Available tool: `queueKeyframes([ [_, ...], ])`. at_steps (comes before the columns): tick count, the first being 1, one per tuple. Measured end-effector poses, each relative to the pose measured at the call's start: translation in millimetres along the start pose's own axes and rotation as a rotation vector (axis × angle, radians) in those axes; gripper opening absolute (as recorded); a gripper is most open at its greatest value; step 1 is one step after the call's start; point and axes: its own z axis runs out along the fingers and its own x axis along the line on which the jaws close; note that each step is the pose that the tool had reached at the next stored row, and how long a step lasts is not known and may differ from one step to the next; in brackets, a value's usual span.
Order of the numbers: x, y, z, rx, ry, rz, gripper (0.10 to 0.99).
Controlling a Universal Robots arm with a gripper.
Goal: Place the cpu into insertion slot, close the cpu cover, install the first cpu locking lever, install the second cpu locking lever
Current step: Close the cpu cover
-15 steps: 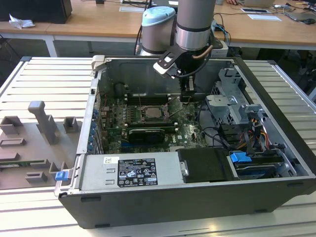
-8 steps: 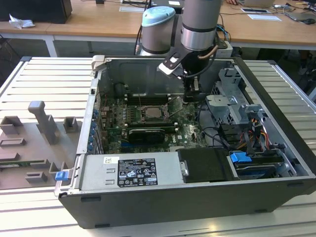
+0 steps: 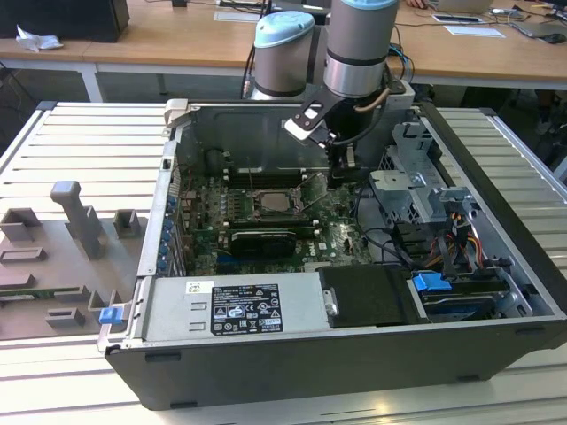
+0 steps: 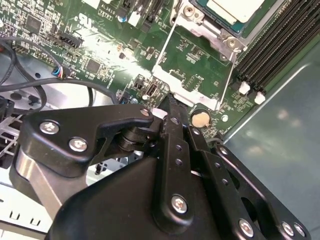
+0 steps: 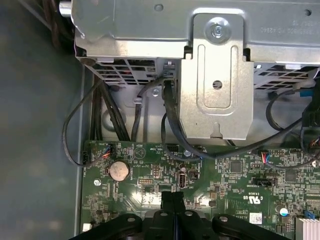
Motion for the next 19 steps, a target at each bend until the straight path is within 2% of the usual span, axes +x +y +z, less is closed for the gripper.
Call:
queueKeyframes([
  [9, 0.1, -3.7, -0.2, 0.0, 0.0001, 0.0, 0.106],
  [19, 0.4, -12.2, -0.7, 0.0, 0.0001, 0.0, 0.106],
])
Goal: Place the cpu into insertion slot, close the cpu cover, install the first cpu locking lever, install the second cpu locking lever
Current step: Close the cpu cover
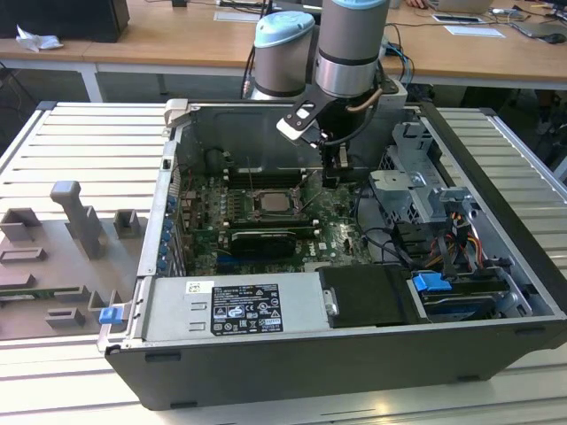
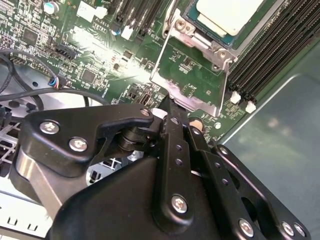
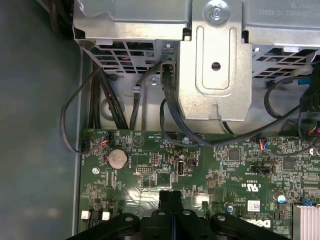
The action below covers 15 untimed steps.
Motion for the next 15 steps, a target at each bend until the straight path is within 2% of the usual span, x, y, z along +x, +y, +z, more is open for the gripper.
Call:
queueKeyframes([
  [15, 0.1, -4.2, -0.2, 0.0, -0.0001, 0.0, 0.106],
])
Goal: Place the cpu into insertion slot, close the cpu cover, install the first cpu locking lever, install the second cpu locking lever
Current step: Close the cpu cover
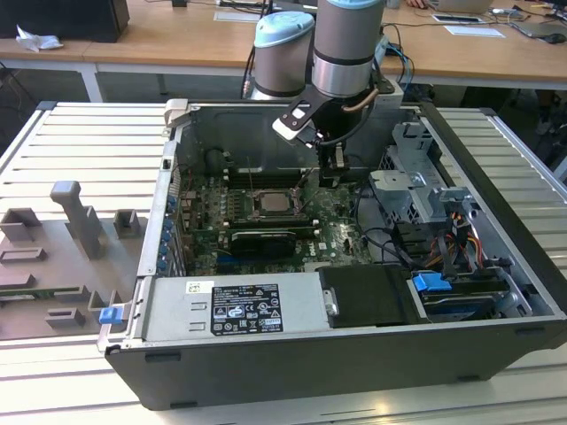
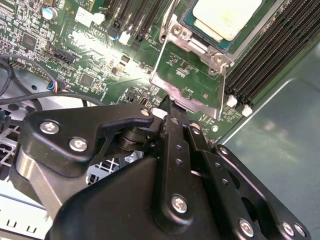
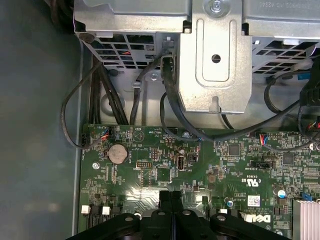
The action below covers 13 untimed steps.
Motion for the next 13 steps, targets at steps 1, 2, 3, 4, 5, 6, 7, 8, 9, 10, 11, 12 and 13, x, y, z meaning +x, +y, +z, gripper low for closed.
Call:
queueKeyframes([
  [1, 0.0, -0.1, 0.0, 0.0, 0.0, 0.0, 0.106],
  [2, 0.0, -0.5, 0.0, 0.0, 0.0, 0.0, 0.106],
  [3, 0.0, -0.6, 0.0, 0.0, 0.0, 0.0, 0.106],
  [4, 0.0, -0.8, 0.0, 0.0, 0.0001, 0.0, 0.106],
  [5, 0.0, -1.0, 0.0, 0.0, 0.0001, 0.0, 0.106],
  [6, 0.0, -1.3, -0.1, 0.0, 0.0, 0.0, 0.106],
  [7, 0.0, -1.6, -0.1, 0.0, 0.0, 0.0, 0.106],
  [8, 0.0, -1.7, -0.1, 0.0, 0.0, 0.0, 0.106],
  [9, 0.1, -1.8, -0.1, 0.0, 0.0, 0.0, 0.106],
  [10, 0.1, -2.0, -0.1, 0.0, 0.0001, 0.0, 0.106],
  [11, 0.1, -2.2, -0.1, 0.0, 0.0001, 0.0, 0.106],
  [12, 0.1, -2.3, -0.1, 0.0, 0.0001, 0.0, 0.106],
  [13, 0.1, -2.5, -0.1, 0.0, 0.0, 0.0, 0.106],
])
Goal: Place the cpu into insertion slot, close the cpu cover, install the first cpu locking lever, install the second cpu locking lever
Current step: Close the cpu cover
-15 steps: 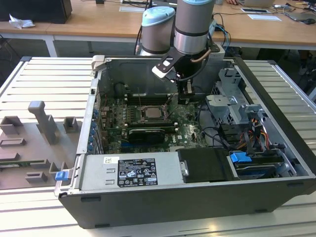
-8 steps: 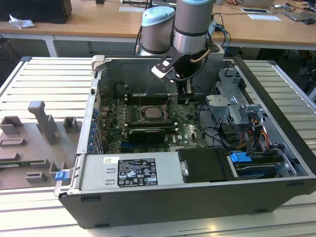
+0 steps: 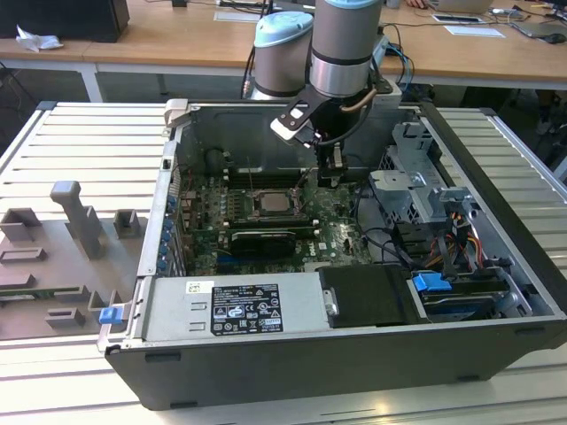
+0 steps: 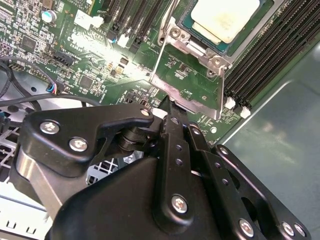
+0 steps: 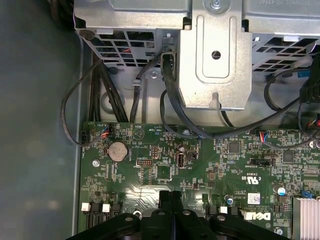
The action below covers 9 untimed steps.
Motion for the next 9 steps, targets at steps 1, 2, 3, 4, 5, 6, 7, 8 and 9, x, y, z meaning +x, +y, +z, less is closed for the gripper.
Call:
queueKeyframes([
  [1, 0.0, -0.3, 0.0, 0.0, 0.0, 0.0, 0.106],
  [2, 0.0, -0.5, 0.0, 0.0, 0.0, 0.0, 0.106],
  [3, 0.0, -0.7, 0.0, 0.0, 0.0, 0.0, 0.106],
  [4, 0.0, -0.8, 0.0, 0.0, 0.0, 0.0, 0.106],
  [5, 0.0, -1.0, -0.1, 0.0, 0.0, 0.0, 0.106],
  [6, 0.0, -1.2, -0.1, 0.0, 0.0, 0.0, 0.106],
  [7, 0.0, -1.4, -0.1, 0.0, -0.0001, 0.0, 0.106],
  [8, 0.0, -1.5, -0.1, 0.0, 0.0, 0.0, 0.106],
  [9, 0.1, -1.7, -0.1, 0.0, 0.0, 0.0, 0.106],
])
